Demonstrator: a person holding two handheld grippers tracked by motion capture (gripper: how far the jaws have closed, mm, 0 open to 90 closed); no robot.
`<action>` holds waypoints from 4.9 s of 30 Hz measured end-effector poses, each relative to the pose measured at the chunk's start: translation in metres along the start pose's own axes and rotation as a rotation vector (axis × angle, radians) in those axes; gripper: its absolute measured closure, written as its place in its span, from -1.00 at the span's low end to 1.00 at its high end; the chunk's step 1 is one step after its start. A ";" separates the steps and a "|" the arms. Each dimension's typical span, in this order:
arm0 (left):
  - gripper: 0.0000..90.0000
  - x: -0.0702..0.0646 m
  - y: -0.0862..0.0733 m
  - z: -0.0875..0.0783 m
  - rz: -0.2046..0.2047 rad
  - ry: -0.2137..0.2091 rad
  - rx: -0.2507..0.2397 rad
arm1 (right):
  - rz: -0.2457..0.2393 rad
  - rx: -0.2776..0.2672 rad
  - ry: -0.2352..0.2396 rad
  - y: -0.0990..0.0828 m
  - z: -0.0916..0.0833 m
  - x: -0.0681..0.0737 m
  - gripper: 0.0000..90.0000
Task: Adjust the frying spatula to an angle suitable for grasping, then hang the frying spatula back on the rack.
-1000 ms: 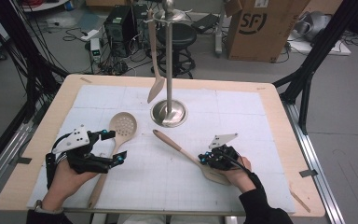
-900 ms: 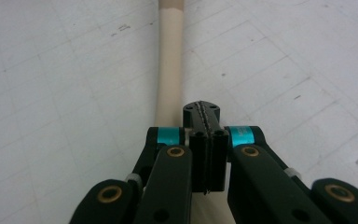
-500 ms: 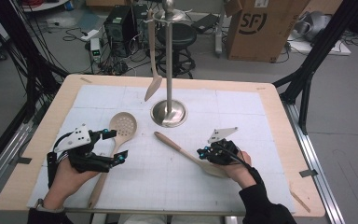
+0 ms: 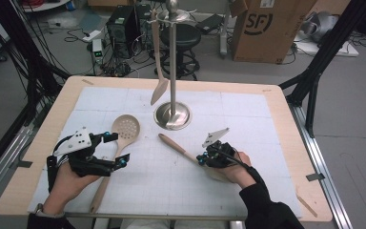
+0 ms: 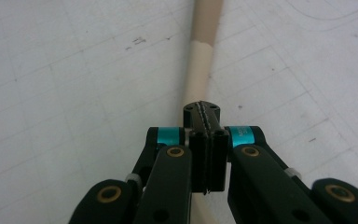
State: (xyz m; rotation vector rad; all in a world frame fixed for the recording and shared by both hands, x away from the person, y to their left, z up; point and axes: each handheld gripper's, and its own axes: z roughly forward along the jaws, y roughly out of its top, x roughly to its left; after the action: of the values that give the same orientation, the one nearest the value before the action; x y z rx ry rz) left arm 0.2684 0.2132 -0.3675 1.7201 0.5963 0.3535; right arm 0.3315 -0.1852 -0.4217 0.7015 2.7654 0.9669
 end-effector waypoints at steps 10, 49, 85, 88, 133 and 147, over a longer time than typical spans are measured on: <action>-0.66 0.000 0.000 0.001 -0.003 -0.001 0.005 | -0.046 0.050 0.033 0.008 0.002 0.009 1.00; -0.67 0.005 0.000 -0.012 -0.016 0.007 -0.029 | 0.001 0.123 -0.065 0.046 -0.003 0.006 -0.97; -0.67 0.003 -0.002 -0.020 -0.012 0.025 -0.027 | -0.009 0.319 -0.055 0.051 0.028 0.006 -0.13; -0.67 0.003 -0.002 -0.020 -0.012 0.025 -0.028 | -0.011 0.327 -0.053 0.051 0.028 0.007 -0.05; -0.66 0.003 -0.003 -0.017 -0.017 0.021 -0.022 | 0.045 0.365 -0.037 0.046 0.023 0.010 0.56; -0.67 0.003 -0.002 -0.018 -0.014 0.024 -0.026 | 0.050 0.372 -0.030 0.047 0.021 0.010 0.74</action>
State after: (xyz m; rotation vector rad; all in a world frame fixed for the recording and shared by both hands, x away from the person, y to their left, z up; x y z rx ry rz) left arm 0.2608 0.2302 -0.3651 1.6880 0.6184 0.3706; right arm 0.3461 -0.1363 -0.4091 0.8280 2.9428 0.4435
